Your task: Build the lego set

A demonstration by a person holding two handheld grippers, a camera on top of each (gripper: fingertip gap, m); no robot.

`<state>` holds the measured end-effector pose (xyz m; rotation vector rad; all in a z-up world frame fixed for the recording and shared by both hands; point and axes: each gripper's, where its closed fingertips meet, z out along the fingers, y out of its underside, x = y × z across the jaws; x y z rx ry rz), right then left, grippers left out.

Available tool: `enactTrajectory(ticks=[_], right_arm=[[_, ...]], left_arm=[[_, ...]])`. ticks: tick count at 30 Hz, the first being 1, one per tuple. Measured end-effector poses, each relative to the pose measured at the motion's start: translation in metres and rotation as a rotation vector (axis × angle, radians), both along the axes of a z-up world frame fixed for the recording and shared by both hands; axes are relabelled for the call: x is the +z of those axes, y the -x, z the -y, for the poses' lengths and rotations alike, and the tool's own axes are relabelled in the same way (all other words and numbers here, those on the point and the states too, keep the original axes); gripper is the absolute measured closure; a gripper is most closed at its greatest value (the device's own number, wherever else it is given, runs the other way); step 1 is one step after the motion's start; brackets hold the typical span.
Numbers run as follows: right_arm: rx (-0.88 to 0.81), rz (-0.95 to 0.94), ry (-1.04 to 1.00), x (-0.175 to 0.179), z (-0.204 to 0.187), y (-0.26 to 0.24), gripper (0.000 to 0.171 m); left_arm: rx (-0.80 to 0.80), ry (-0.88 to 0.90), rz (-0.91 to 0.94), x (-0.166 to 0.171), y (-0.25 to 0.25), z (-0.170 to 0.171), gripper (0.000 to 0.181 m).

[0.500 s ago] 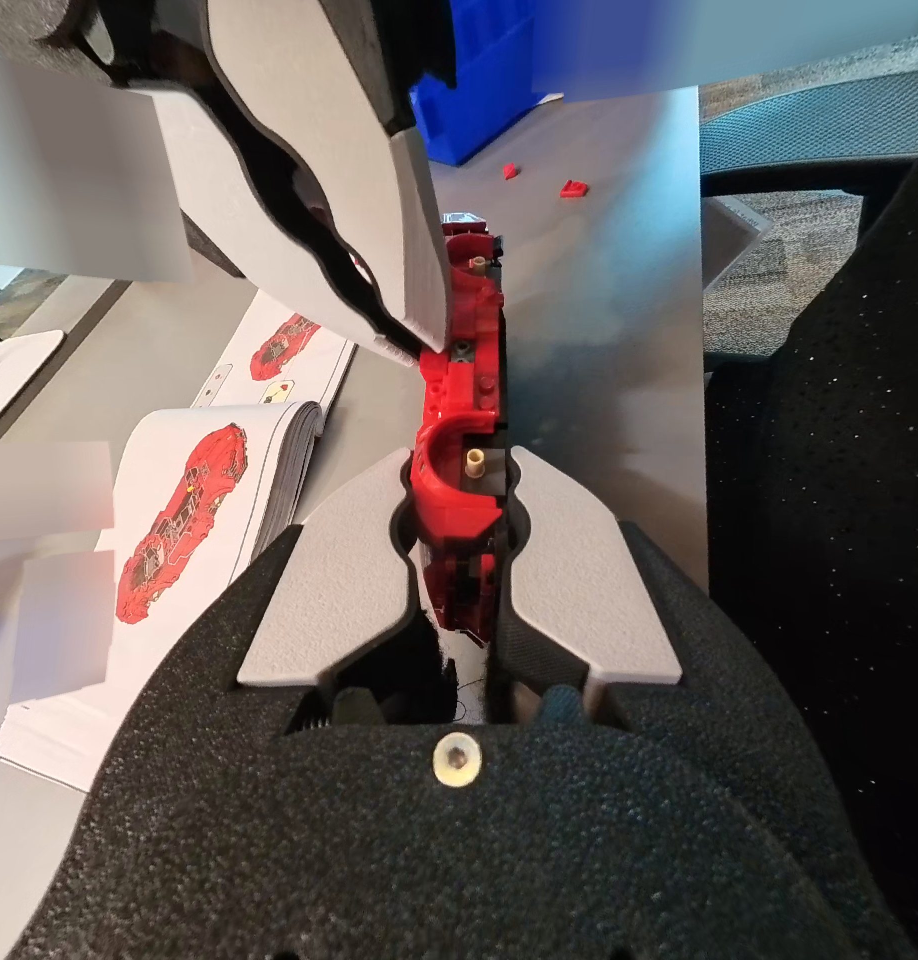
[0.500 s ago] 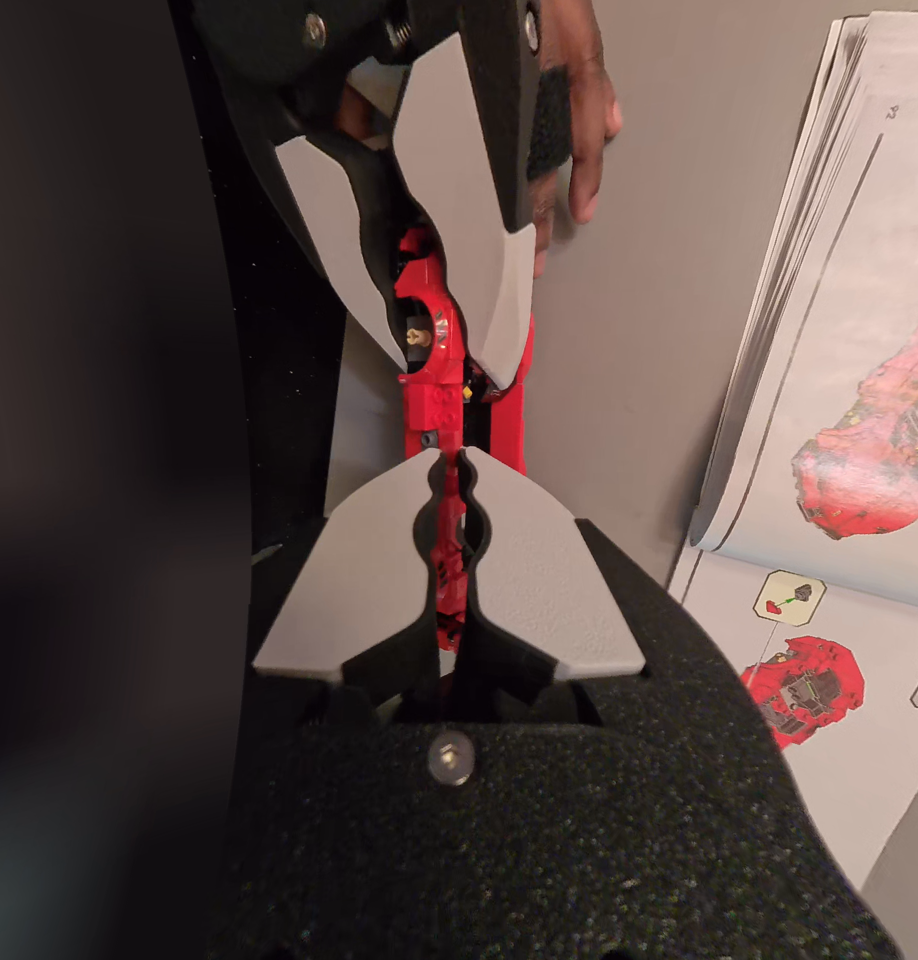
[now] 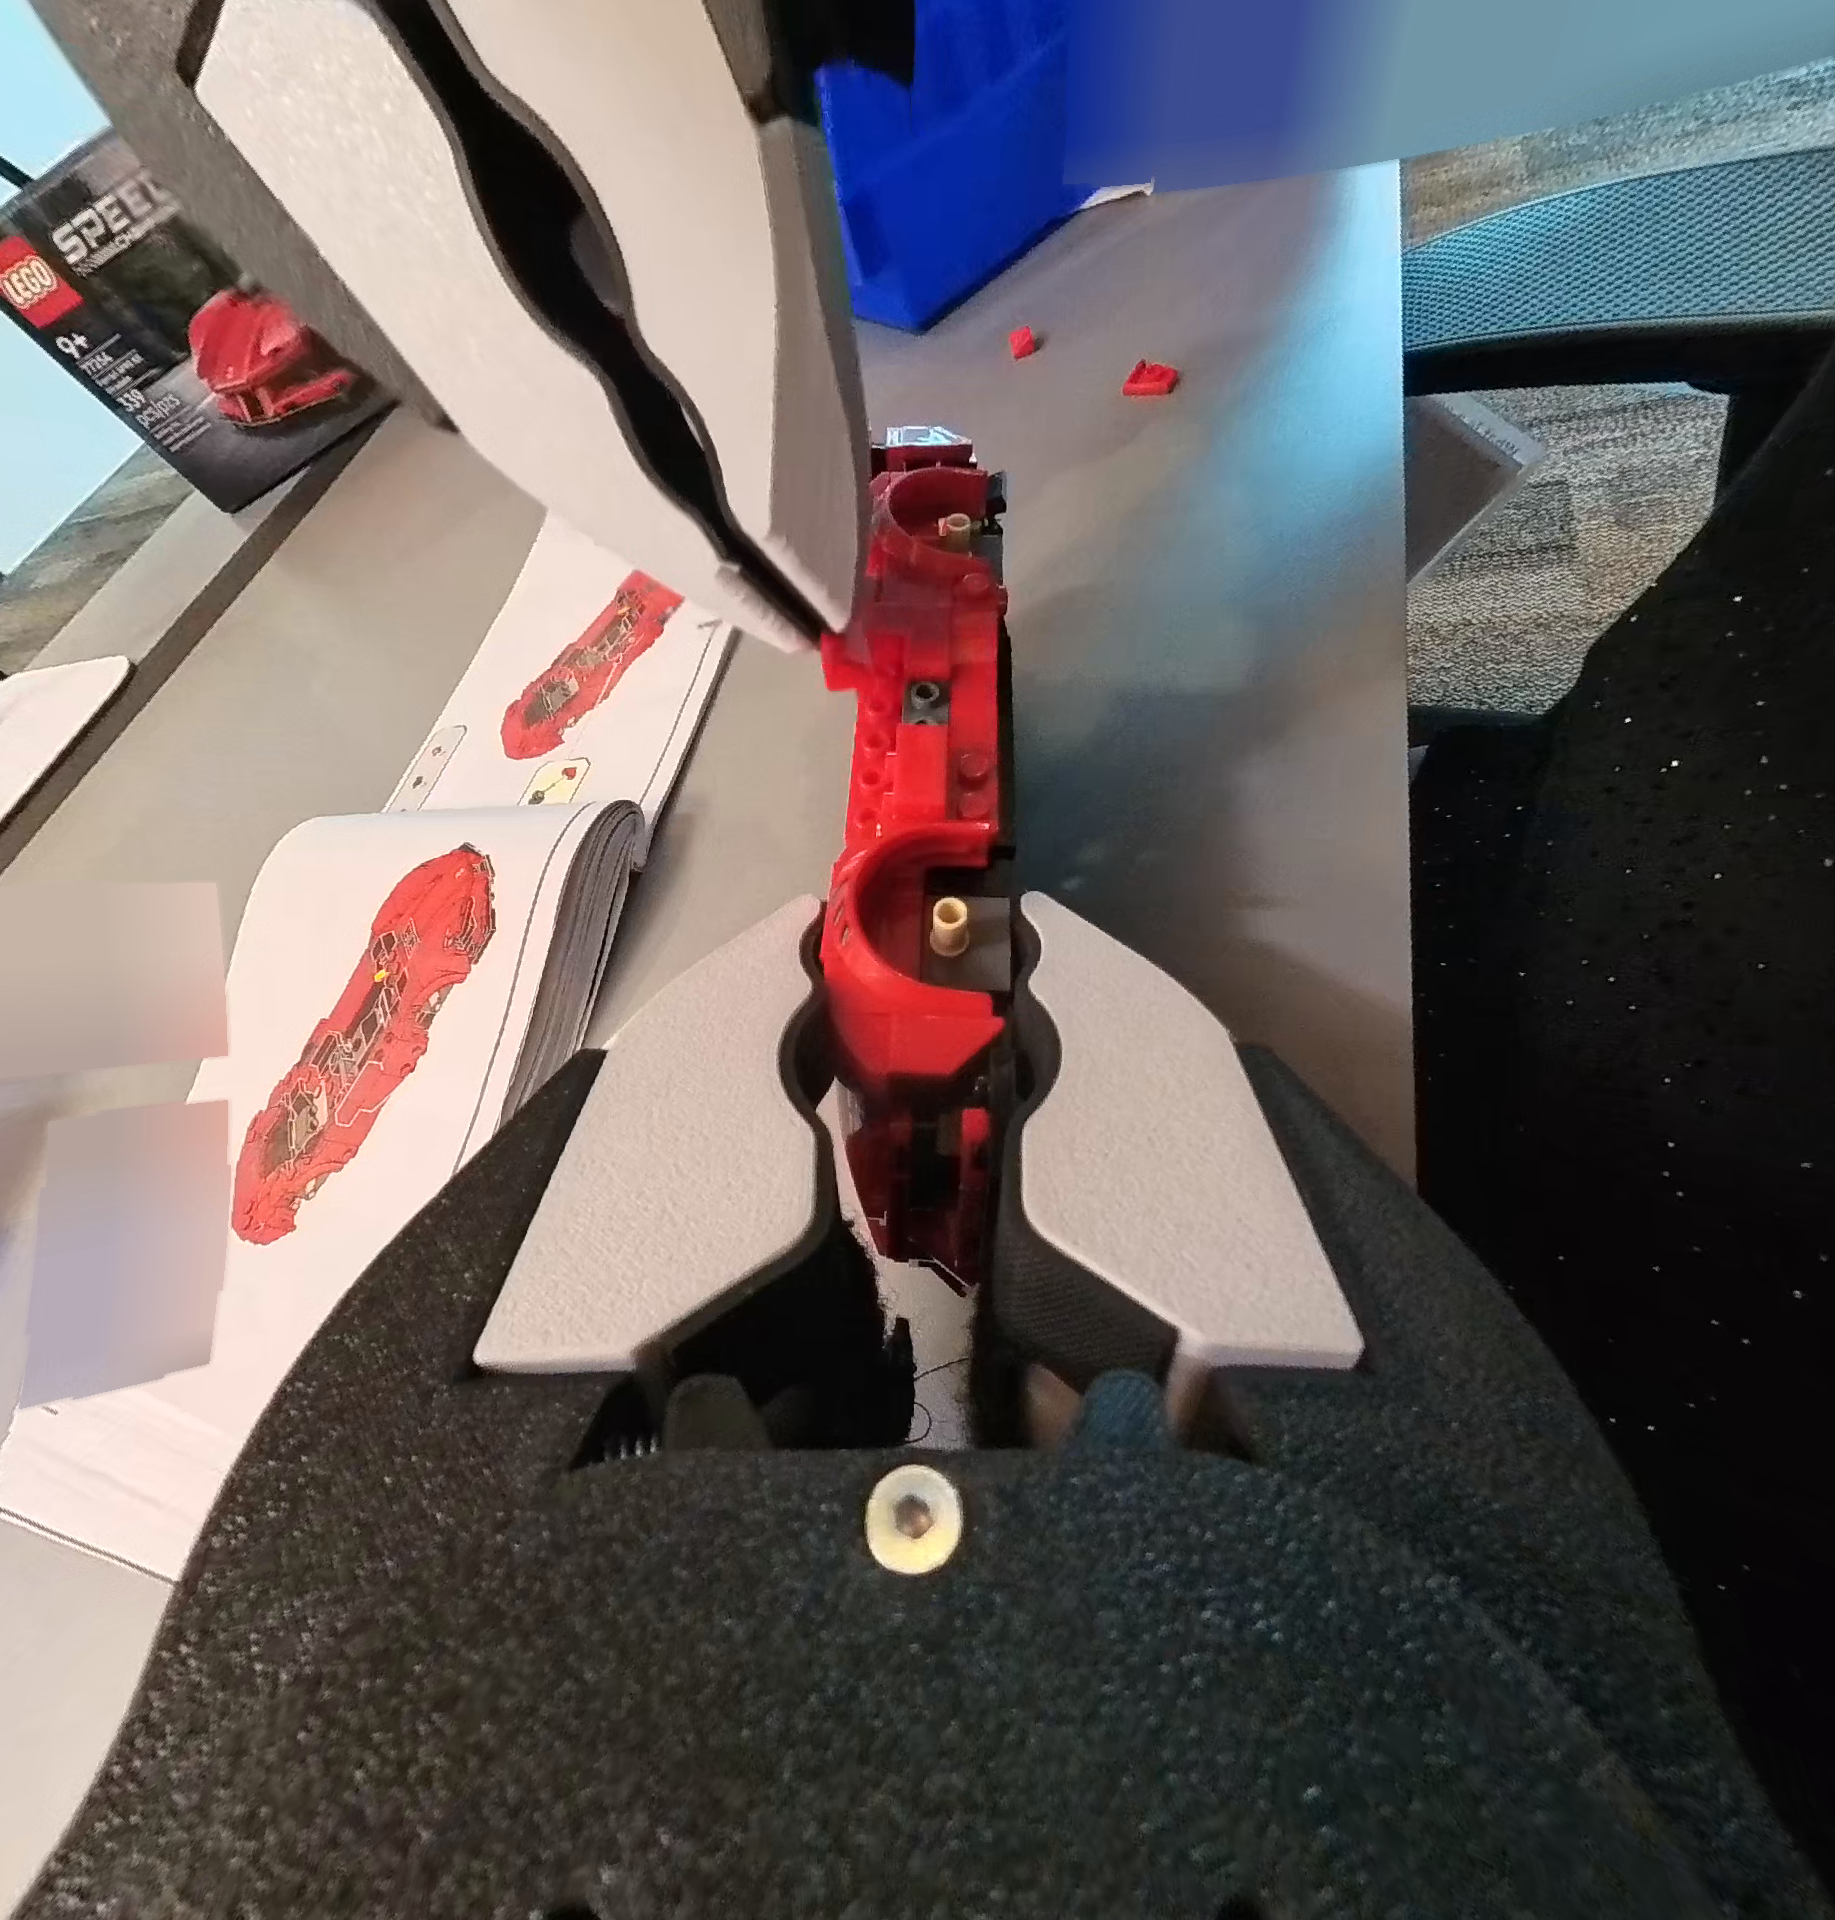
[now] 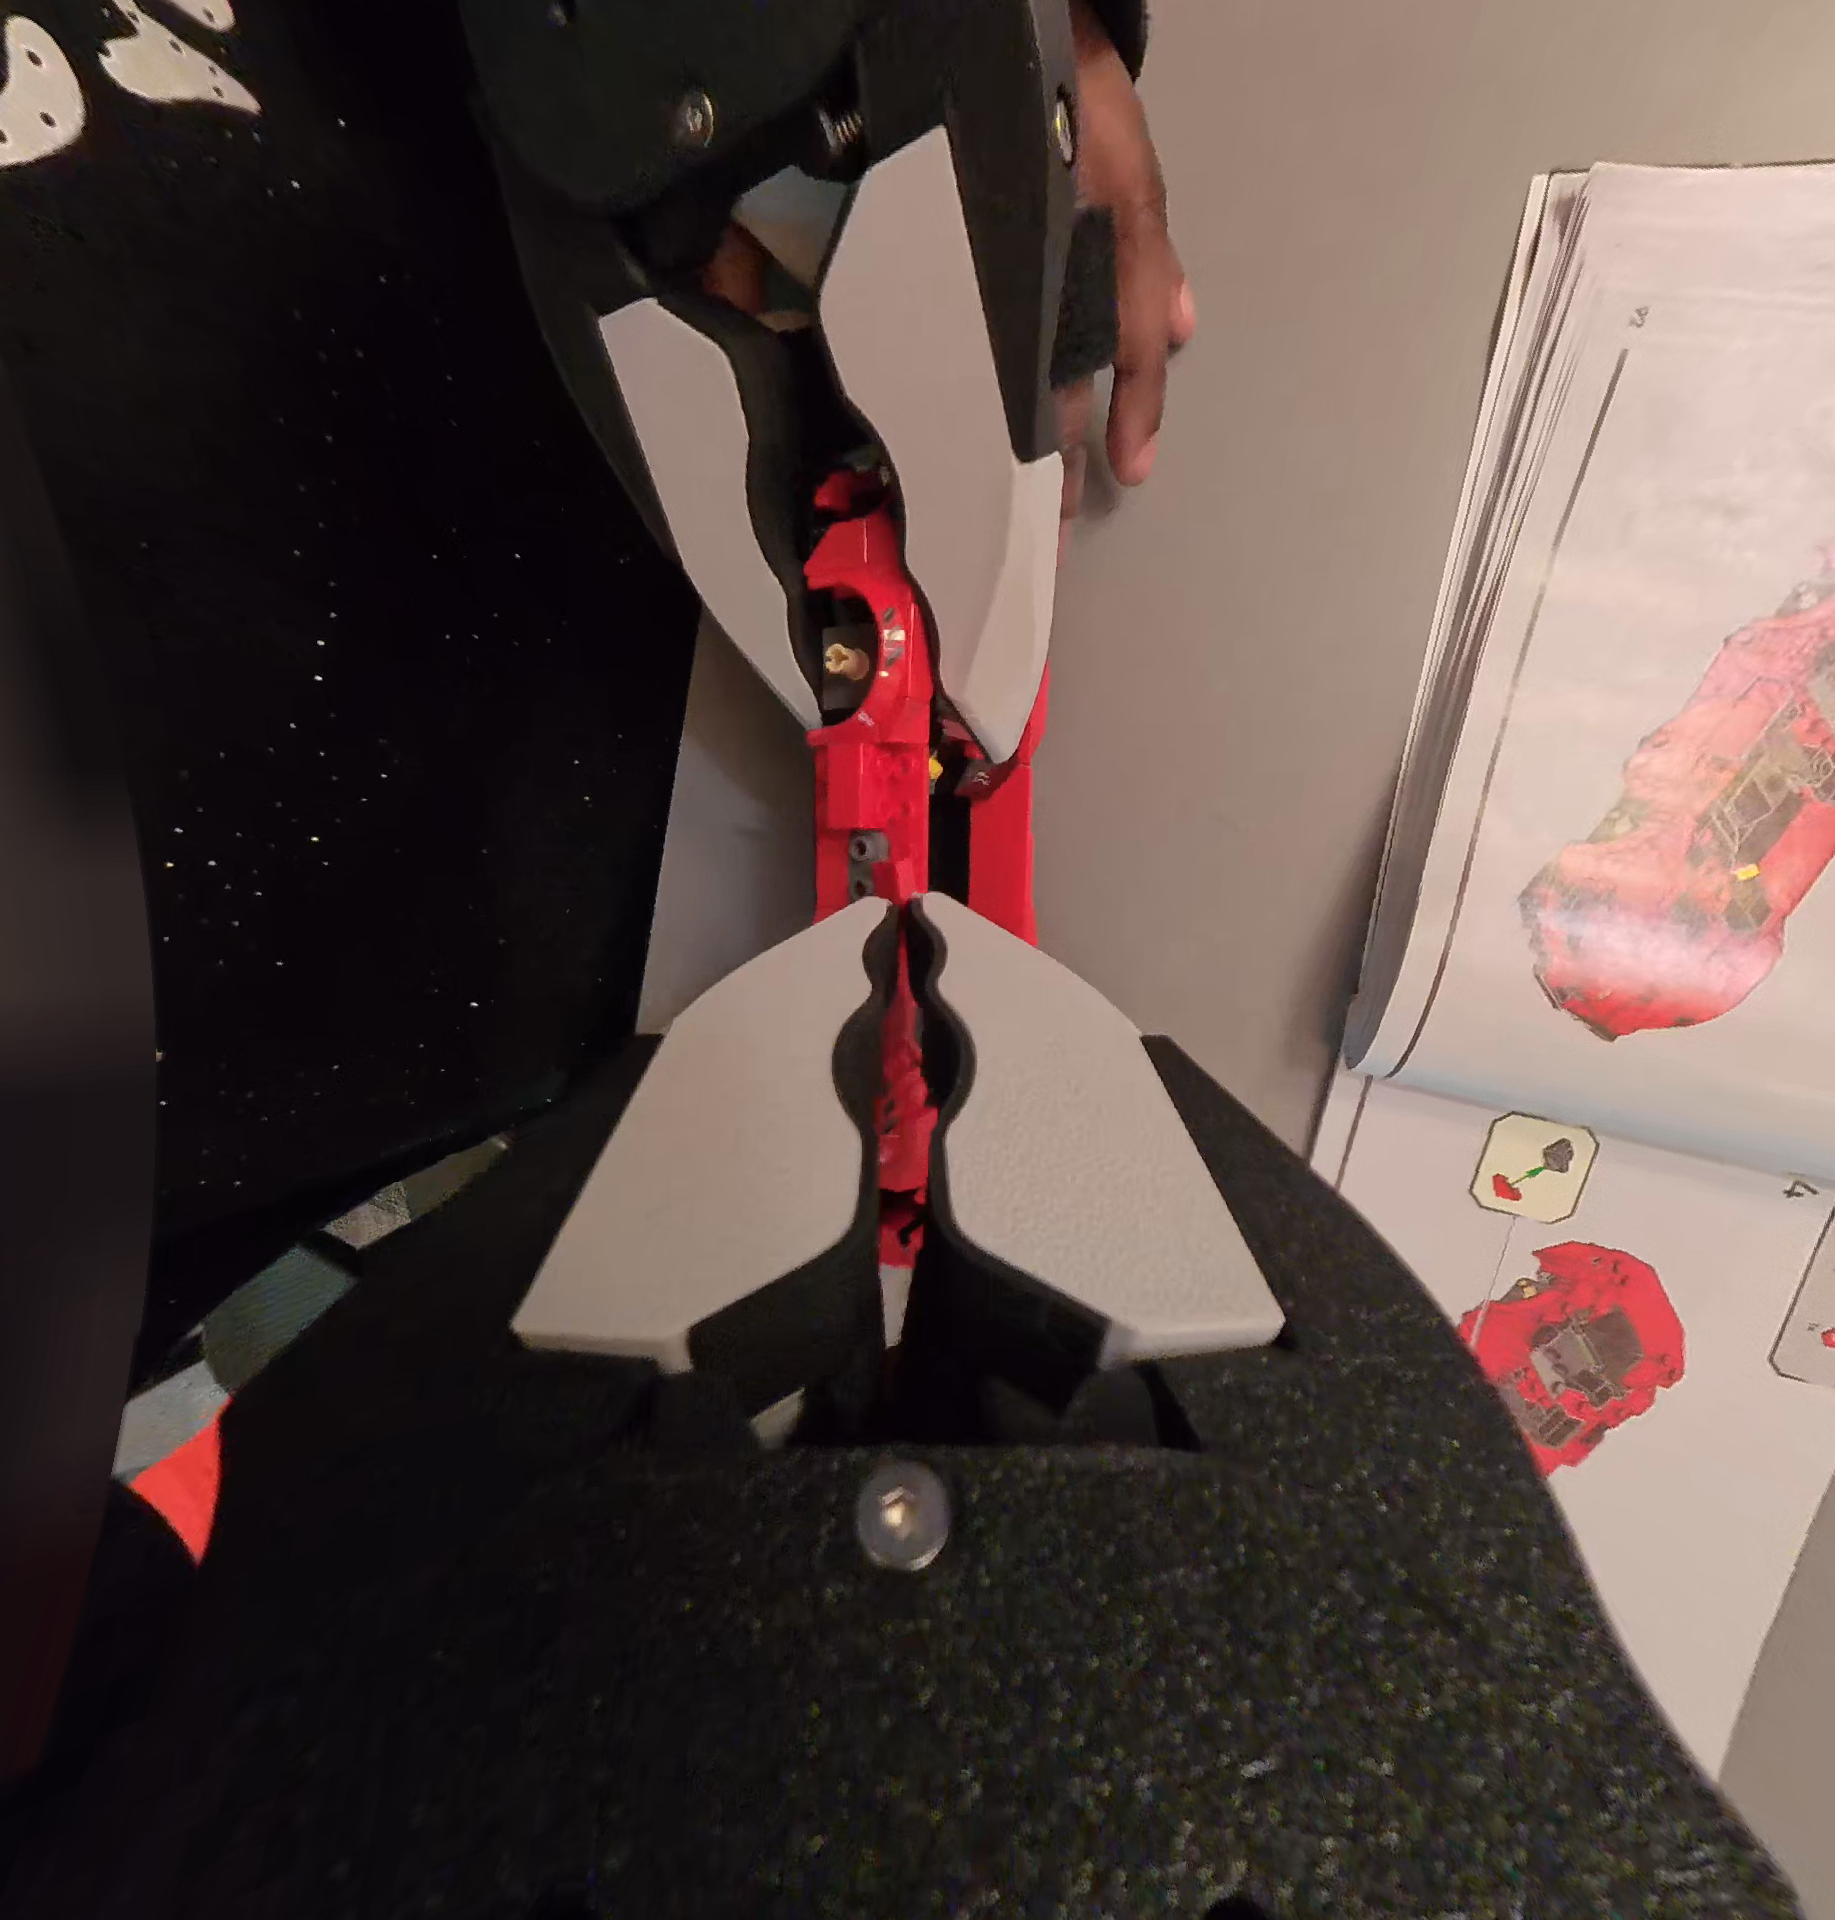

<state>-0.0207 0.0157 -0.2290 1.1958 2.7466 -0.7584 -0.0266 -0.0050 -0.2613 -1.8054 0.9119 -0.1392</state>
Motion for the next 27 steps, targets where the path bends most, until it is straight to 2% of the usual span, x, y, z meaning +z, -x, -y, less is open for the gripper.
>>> enactTrajectory(ticks=[4, 8, 11, 15, 19, 27], right_arm=[[-0.123, -0.043, 0.051, 0.015, -0.012, -0.014, 0.17], [-0.386, -0.087, 0.053, 0.018, -0.041, -0.053, 0.17], [-0.649, -0.059, 0.083, -0.01, -0.06, -0.089, 0.17], [-0.857, 0.023, 0.141, -0.055, -0.063, -0.121, 0.17], [-0.923, 0.028, 0.141, -0.064, -0.067, -0.127, 0.17], [-0.936, 0.038, 0.072, -0.067, -0.074, -0.127, 0.169]], left_arm=[[0.004, -0.001, 0.002, 0.001, 0.001, -0.001, 0.151], [0.01, 0.001, 0.008, 0.001, 0.001, -0.001, 0.151], [0.016, -0.005, 0.004, 0.001, 0.001, -0.002, 0.151], [0.02, -0.009, 0.0, 0.0, 0.001, -0.003, 0.151], [0.018, -0.01, -0.001, 0.001, 0.0, -0.004, 0.151], [0.017, -0.009, -0.001, 0.001, 0.002, -0.005, 0.151]])
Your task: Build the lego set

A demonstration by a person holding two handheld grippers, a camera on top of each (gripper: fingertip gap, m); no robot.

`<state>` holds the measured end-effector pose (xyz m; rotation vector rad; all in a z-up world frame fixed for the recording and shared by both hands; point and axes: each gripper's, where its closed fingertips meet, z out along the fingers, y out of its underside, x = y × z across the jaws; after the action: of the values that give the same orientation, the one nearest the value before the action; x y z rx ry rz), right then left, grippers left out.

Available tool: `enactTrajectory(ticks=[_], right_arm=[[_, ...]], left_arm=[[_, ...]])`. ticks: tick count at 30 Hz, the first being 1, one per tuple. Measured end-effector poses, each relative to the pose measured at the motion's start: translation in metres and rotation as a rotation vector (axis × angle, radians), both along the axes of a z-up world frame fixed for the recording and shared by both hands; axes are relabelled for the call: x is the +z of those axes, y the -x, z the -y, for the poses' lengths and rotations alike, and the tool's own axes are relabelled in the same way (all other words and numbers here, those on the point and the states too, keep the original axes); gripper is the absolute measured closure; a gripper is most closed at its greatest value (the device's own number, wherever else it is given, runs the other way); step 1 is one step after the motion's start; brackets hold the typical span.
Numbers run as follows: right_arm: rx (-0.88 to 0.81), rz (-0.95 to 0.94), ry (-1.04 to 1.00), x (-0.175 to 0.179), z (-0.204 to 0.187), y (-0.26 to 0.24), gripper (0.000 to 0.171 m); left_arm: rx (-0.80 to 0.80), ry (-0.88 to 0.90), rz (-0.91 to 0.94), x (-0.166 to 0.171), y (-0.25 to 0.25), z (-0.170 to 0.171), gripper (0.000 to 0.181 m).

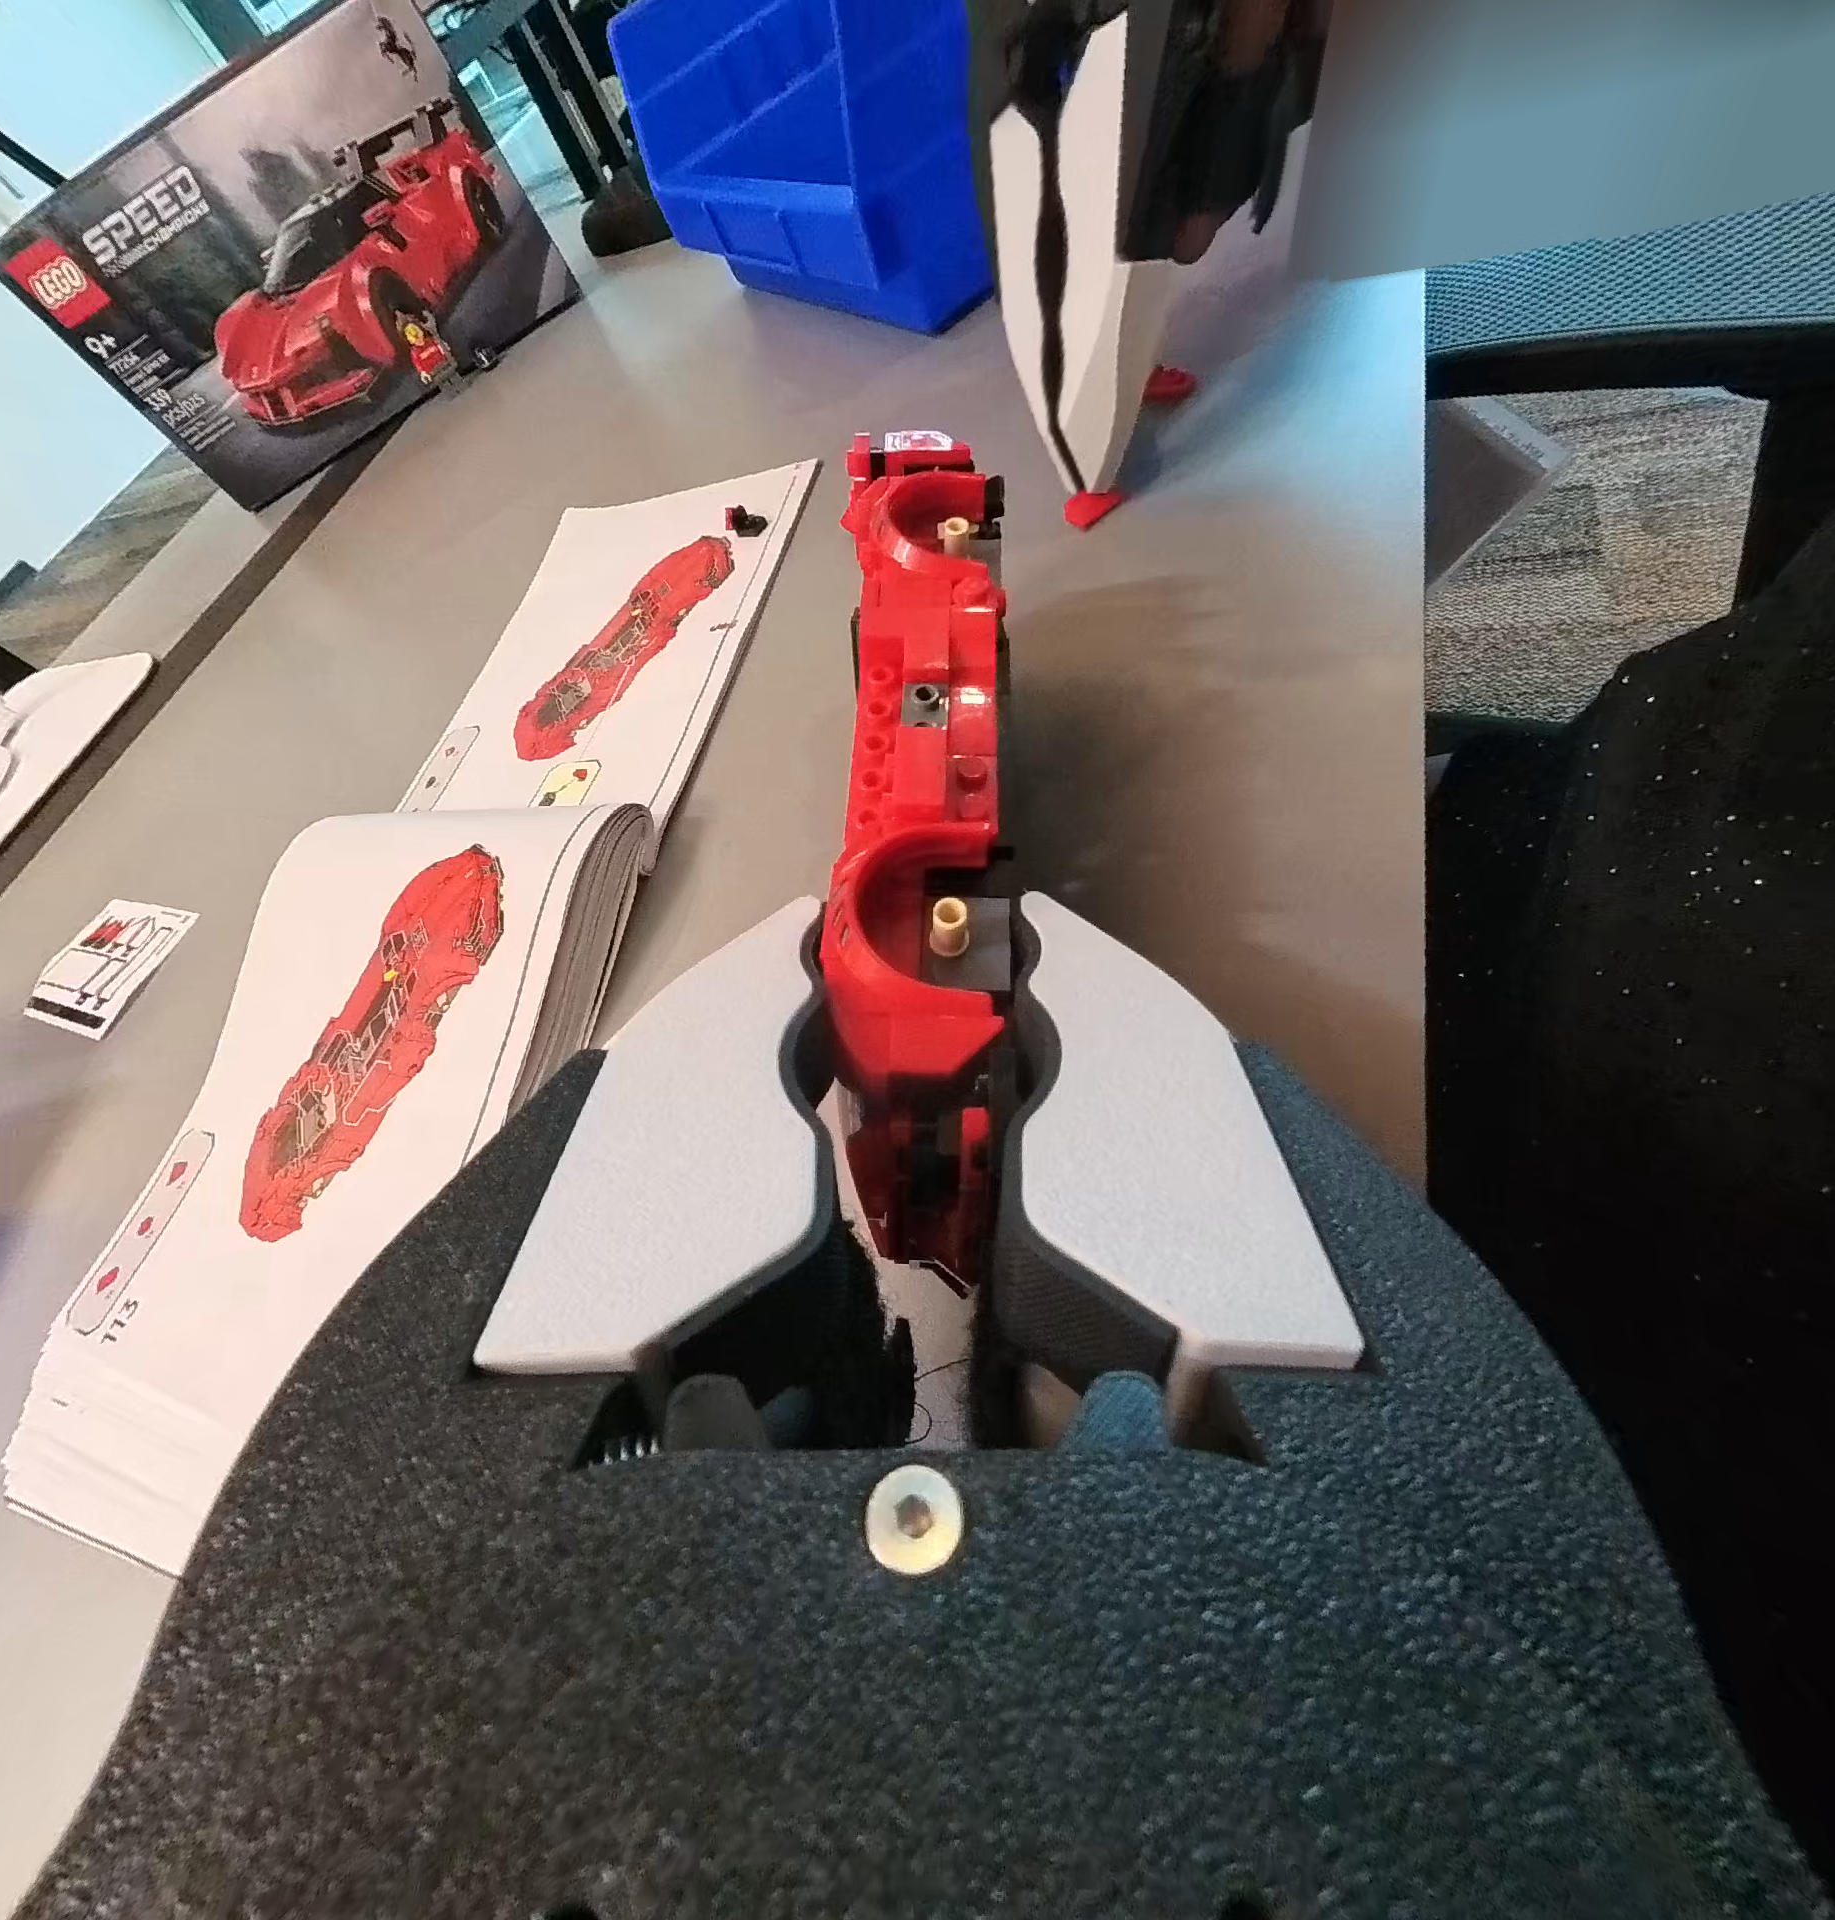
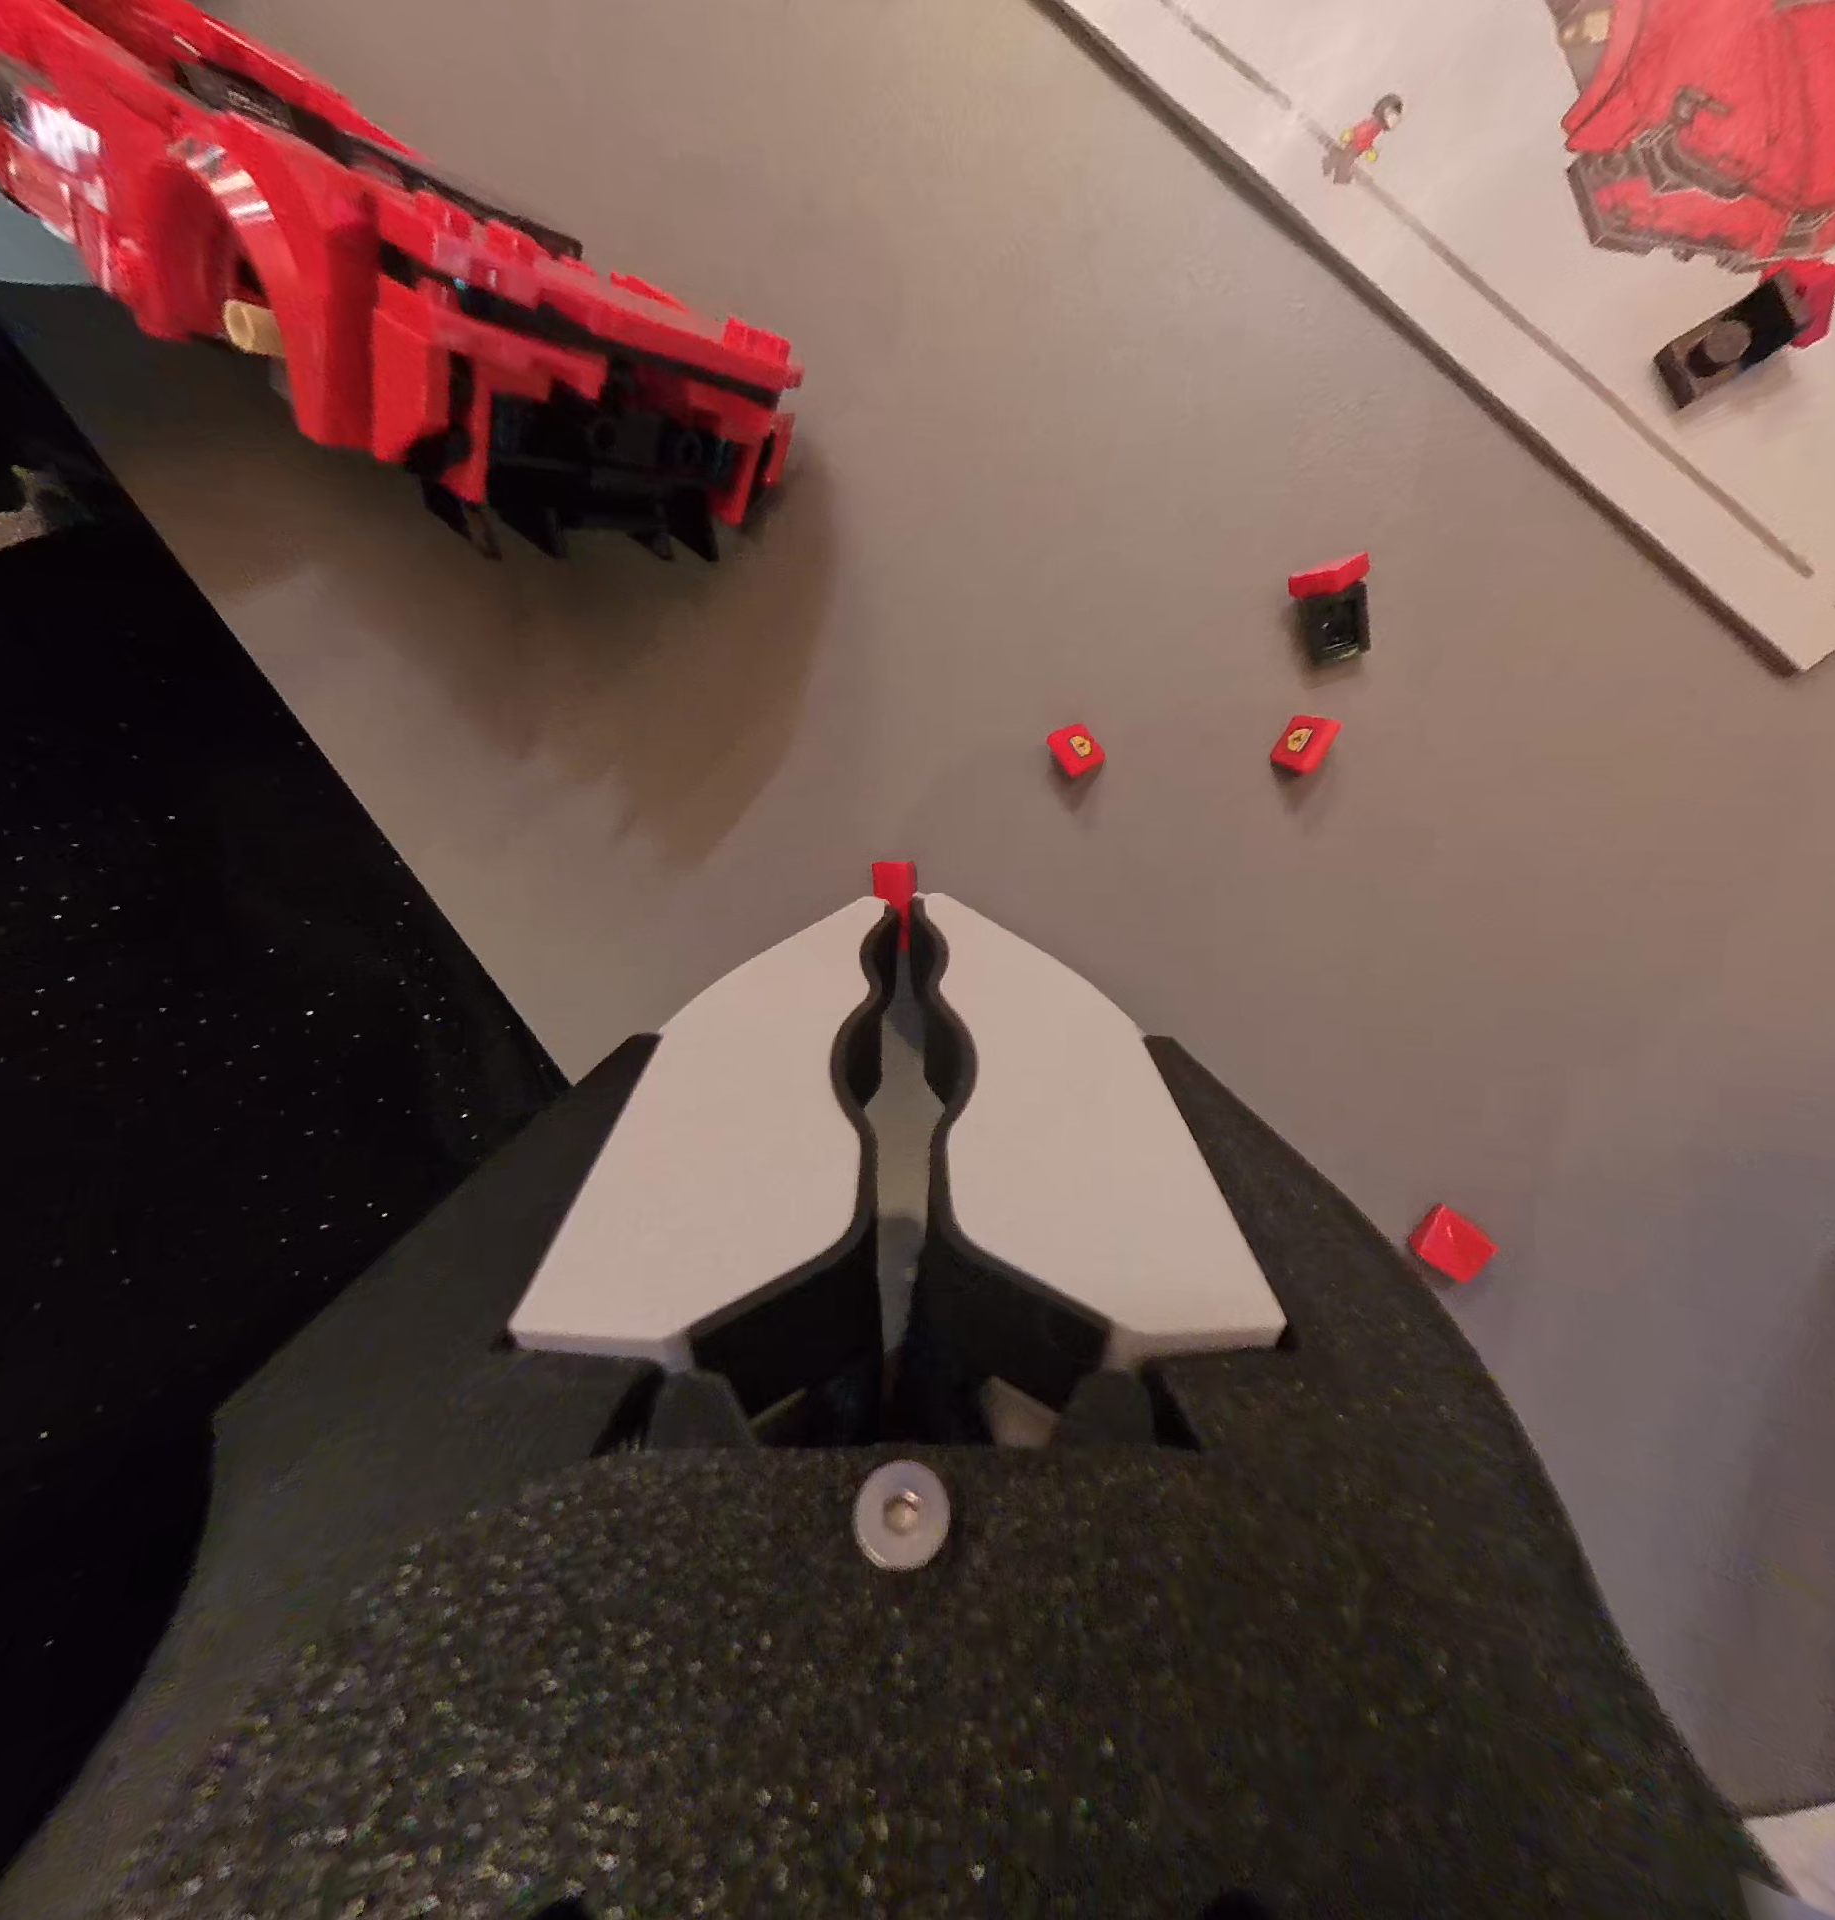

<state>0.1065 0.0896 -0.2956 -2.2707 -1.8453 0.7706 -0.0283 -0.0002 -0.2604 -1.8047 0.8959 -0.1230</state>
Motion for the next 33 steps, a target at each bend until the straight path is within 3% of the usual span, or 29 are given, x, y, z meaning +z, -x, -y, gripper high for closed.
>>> enactTrajectory(ticks=[9, 13, 16, 19, 23, 25, 28, 33], right_arm=[[0.044, -0.05, -0.059, 0.011, -0.007, -0.007, 0.163], [0.154, -0.185, -0.277, 0.015, -0.027, 0.01, 0.167], [0.198, -0.183, -0.37, 0.013, -0.036, 0.011, 0.165], [0.118, -0.184, -0.394, 0.02, -0.049, -0.002, 0.16], [0.015, -0.163, -0.387, 0.025, -0.057, -0.035, 0.139], [-0.007, -0.162, -0.366, 0.026, -0.053, -0.052, 0.141], [-0.008, -0.178, -0.3, 0.022, -0.039, -0.068, 0.158], [-0.093, -0.132, -0.347, 0.013, -0.05, -0.078, 0.156]], left_arm=[[-0.001, -0.004, -0.002, 0.0, -0.001, 0.001, 0.151], [-0.001, -0.004, -0.001, 0.0, -0.002, 0.002, 0.151], [-0.001, -0.003, -0.001, -0.001, -0.002, 0.002, 0.151], [-0.001, 0.002, 0.004, 0.0, -0.002, 0.002, 0.151], [-0.002, 0.001, 0.003, -0.001, -0.001, 0.0, 0.151], [-0.001, 0.001, 0.003, -0.001, -0.001, 0.001, 0.151], [-0.001, 0.0, 0.003, 0.0, -0.002, 0.002, 0.151], [0.0, -0.001, 0.002, -0.001, 0.0, 0.0, 0.151]])
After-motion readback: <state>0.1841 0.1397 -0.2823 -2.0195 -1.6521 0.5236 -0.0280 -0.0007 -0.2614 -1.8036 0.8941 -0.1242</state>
